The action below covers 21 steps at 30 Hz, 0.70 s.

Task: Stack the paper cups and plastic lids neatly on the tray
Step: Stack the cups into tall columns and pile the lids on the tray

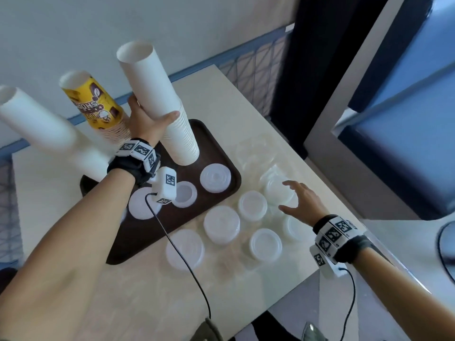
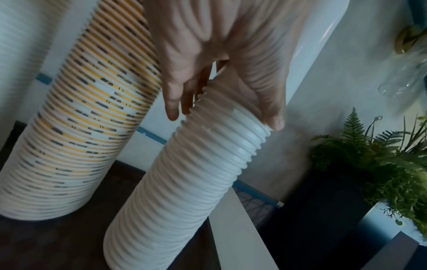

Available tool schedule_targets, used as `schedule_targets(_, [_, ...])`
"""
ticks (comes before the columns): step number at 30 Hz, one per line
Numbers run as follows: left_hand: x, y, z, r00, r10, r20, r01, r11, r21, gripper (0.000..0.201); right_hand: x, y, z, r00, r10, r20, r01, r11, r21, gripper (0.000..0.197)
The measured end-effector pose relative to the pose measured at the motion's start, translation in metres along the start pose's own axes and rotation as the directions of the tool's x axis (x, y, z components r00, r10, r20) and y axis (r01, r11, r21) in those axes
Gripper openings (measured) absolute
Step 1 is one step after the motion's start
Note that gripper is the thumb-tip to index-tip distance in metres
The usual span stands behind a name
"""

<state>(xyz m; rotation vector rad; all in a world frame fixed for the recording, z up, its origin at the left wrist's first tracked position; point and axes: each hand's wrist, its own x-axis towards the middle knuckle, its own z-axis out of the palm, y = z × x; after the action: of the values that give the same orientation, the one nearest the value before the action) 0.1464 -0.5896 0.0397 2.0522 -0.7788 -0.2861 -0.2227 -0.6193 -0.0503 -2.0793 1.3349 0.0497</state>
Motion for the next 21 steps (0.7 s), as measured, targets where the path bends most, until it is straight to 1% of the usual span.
schedule_targets(3, [-0.008,-0.008,0.004,1.0,-0.014,0.02,0.015,1.0,-0.019,0.103,0.001,-0.002,0.0,0.999,-0.002,-0.039,0.002,1.0,-0.009,0.063])
schedule_targets(6, [-0.03,-0.014,0.002,0.999,-0.001,-0.042,0.001,1.0,-0.011,0.106,-0.001,-0.011,0.004,0.995,-0.064,-0.079,0.062,0.998,-0.032,0.061])
schedule_targets(8, [-0.058,-0.021,-0.001,0.993,0.081,-0.085,-0.081,0.997,0.007,0.098,-0.003,-0.023,0.01,0.987,-0.145,-0.067,0.142,0.989,-0.044,0.061])
schedule_targets(10, [-0.092,-0.03,-0.005,0.982,0.176,-0.074,-0.175,0.984,0.012,0.082,-0.004,-0.039,0.019,0.976,-0.22,0.004,0.219,0.973,-0.072,0.063])
schedule_targets(12, [-0.127,-0.04,-0.009,0.976,0.217,-0.001,-0.217,0.976,0.017,0.068,-0.002,-0.057,0.03,0.951,-0.295,0.095,0.305,0.943,-0.129,0.068])
schedule_targets(13, [-0.142,-0.046,-0.01,0.971,0.231,0.057,-0.234,0.971,0.042,0.065,-0.002,-0.064,0.036,0.937,-0.323,0.136,0.343,0.924,-0.168,0.072])
schedule_targets(15, [-0.168,-0.063,-0.014,0.953,0.221,0.205,-0.251,0.959,0.132,0.063,-0.002,-0.08,0.05,0.912,-0.354,0.209,0.399,0.885,-0.239,0.079])
schedule_targets(16, [-0.179,-0.072,-0.016,0.941,0.182,0.284,-0.242,0.951,0.191,0.065,-0.003,-0.087,0.058,0.901,-0.364,0.236,0.42,0.868,-0.265,0.083])
schedule_targets(18, [-0.199,-0.089,-0.018,0.908,0.079,0.41,-0.234,0.91,0.342,0.075,-0.004,-0.097,0.071,0.885,-0.373,0.28,0.45,0.839,-0.306,0.089])
schedule_targets(19, [-0.207,-0.096,-0.018,0.891,0.025,0.453,-0.236,0.878,0.417,0.081,-0.004,-0.101,0.077,0.88,-0.37,0.298,0.457,0.829,-0.323,0.091])
schedule_targets(21, [-0.219,-0.106,-0.016,0.869,-0.08,0.488,-0.221,0.82,0.528,0.088,-0.002,-0.106,0.085,0.876,-0.355,0.327,0.46,0.818,-0.346,0.096])
